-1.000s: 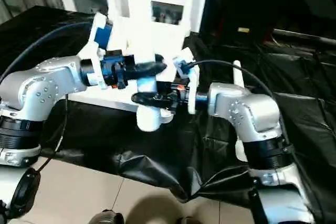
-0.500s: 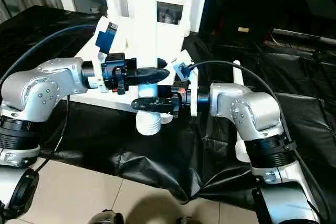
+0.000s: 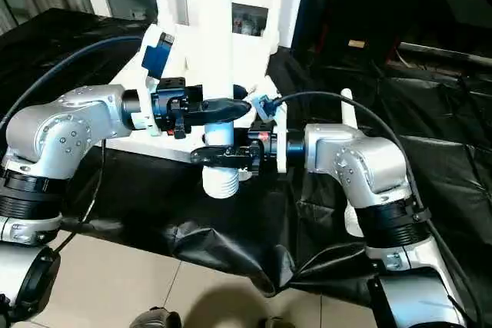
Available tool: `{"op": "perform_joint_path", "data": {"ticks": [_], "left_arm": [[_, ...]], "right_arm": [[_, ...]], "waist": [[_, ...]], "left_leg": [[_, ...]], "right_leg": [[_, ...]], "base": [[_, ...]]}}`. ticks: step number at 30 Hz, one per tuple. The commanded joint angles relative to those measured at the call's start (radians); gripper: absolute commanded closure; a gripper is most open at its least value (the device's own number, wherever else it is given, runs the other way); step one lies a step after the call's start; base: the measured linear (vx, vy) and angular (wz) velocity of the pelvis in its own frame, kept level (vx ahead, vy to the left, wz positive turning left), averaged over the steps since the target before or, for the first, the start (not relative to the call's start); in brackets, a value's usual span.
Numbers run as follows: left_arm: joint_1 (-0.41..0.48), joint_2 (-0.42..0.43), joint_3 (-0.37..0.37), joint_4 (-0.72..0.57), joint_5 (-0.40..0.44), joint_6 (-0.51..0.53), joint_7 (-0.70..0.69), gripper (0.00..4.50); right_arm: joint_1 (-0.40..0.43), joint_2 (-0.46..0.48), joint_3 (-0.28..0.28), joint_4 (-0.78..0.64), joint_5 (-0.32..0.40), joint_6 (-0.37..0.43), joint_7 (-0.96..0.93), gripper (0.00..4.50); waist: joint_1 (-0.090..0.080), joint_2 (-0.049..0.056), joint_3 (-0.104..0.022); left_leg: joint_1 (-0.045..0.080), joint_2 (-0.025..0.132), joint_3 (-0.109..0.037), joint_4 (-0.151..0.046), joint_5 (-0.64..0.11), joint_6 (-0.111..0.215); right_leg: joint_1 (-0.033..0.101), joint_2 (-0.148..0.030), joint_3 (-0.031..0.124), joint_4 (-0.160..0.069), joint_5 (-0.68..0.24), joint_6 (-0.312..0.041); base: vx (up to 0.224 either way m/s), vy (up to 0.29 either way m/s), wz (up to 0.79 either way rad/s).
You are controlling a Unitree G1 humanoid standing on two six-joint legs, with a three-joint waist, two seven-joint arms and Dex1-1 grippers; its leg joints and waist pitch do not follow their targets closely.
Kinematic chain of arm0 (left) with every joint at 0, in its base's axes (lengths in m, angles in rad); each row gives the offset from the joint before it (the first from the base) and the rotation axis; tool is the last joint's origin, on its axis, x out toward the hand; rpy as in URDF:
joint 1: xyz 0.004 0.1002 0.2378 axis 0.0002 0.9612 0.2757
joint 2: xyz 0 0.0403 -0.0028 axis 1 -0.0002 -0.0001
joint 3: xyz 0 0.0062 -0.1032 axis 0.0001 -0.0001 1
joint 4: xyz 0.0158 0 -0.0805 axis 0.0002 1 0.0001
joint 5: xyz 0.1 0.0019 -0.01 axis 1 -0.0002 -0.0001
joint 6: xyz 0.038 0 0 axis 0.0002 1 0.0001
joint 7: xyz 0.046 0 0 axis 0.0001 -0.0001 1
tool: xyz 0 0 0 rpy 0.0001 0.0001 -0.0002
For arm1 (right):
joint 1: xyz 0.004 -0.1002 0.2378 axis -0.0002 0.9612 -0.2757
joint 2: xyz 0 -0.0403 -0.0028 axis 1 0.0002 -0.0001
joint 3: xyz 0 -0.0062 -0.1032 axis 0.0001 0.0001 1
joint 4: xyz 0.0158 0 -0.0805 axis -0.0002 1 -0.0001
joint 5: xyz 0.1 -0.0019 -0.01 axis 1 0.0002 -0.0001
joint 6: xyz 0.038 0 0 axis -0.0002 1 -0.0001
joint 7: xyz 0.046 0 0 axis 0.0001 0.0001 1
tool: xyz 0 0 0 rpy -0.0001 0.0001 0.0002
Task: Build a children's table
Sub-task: Pick table leg
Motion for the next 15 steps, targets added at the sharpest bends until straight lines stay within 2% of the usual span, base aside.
{"op": "perform_joint_path", "data": {"ticks": [1,9,10,12,15], "left_arm": [[-0.012,0.004,0.002,0.003,0.005,-0.012,-0.004,2.61],[-0.015,0.004,-0.003,0.017,0.018,-0.008,0.008,2.62],[-0.017,0.004,-0.001,0.021,0.007,0.011,0.006,2.06],[-0.022,-0.004,0.028,0.030,-0.031,0.053,0.011,1.92],[-0.018,-0.023,0.059,0.029,-0.042,0.034,0.038,1.71]], "right_arm": [[0.007,0.003,-0.003,-0.003,0.012,-0.006,0.003,2.22],[0.008,0.005,-0.010,-0.005,0.014,-0.005,0.002,2.52],[0.008,0.006,-0.010,-0.005,0.015,-0.005,0.001,2.53],[0.014,0.016,-0.019,-0.006,0.016,-0.007,-0.013,2.54],[0.021,0.032,-0.038,-0.006,0.021,-0.012,-0.039,2.63]], "waist": [[0.001,-0.005,-0.090],[0.001,-0.007,-0.091],[0.001,-0.006,-0.090],[0.001,-0.006,-0.091],[0.002,-0.007,-0.092]], "left_leg": [[0.029,0.019,-0.004,-0.068,-0.296,-0.049],[0.029,0.020,-0.004,-0.068,-0.288,-0.046],[0.030,0.019,-0.003,-0.067,-0.287,-0.047],[0.029,0.019,-0.004,-0.068,-0.286,-0.046],[0.029,0.019,-0.003,-0.066,-0.279,-0.046]], "right_leg": [[0.043,-0.047,0.023,-0.079,-0.435,-0.140],[0.043,-0.047,0.024,-0.079,-0.432,-0.137],[0.043,-0.046,0.023,-0.077,-0.429,-0.140],[0.043,-0.046,0.023,-0.077,-0.420,-0.144],[0.044,-0.048,0.023,-0.077,-0.411,-0.152]], "base": [[0.000,0.000,0.00],[0.000,0.000,0.00],[0.000,0.000,0.00],[0.000,0.000,0.00],[0.000,0.000,0.00]]}}
